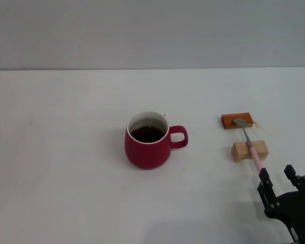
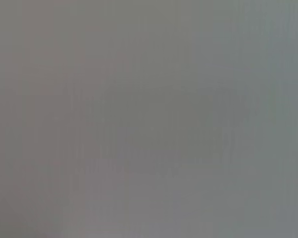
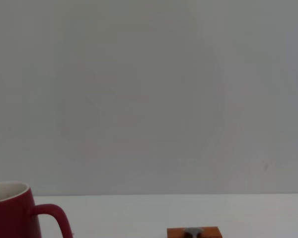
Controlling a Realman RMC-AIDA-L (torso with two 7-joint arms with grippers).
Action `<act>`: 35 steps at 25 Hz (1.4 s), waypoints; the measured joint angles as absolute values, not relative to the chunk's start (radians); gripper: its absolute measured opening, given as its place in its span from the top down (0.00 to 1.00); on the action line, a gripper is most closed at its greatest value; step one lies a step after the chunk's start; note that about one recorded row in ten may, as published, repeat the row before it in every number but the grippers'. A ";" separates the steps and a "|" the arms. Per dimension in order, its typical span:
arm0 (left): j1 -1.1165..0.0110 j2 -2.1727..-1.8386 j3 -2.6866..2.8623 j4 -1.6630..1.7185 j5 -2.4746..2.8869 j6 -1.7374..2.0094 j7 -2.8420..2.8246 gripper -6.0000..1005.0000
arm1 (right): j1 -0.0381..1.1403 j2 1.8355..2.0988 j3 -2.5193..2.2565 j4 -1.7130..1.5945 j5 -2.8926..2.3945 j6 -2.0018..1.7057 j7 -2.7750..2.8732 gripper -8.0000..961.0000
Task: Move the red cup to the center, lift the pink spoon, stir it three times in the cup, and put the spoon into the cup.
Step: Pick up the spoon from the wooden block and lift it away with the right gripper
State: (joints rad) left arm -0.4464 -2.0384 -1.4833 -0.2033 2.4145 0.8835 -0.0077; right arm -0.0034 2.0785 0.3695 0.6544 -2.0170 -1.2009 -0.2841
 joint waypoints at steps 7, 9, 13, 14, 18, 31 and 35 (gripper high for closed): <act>-0.449 -2.043 -1.483 -0.206 2.414 0.885 -0.008 0.16 | 0.027 2.078 0.370 0.642 -2.017 -1.158 -0.279 0.45; -0.449 -2.044 -1.483 -0.206 2.414 0.888 -0.009 0.16 | 0.039 2.078 0.372 0.638 -2.016 -1.141 -0.277 0.45; -0.450 -2.045 -1.483 -0.206 2.414 0.891 -0.009 0.16 | 0.056 2.077 0.376 0.627 -2.015 -1.123 -0.258 0.45; -0.451 -2.045 -1.483 -0.206 2.413 0.892 -0.009 0.16 | 0.065 2.078 0.376 0.617 -2.015 -1.119 -0.251 0.45; -0.451 -2.045 -1.483 -0.207 2.413 0.894 -0.009 0.16 | 0.078 2.078 0.378 0.607 -2.014 -1.107 -0.243 0.46; -0.459 -2.047 -1.483 -0.207 2.410 0.898 -0.009 0.16 | 0.143 2.078 0.387 0.565 -2.000 -1.056 -0.198 0.48; -0.462 -2.048 -1.483 -0.207 2.411 0.899 -0.009 0.16 | 0.149 2.079 0.398 0.561 -2.000 -1.047 -0.198 0.48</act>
State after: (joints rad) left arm -0.4623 -2.0477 -1.4833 -0.2071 2.4107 0.8988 -0.0092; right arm 0.1487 2.0791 0.3977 0.5606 -1.9996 -1.0475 -0.1980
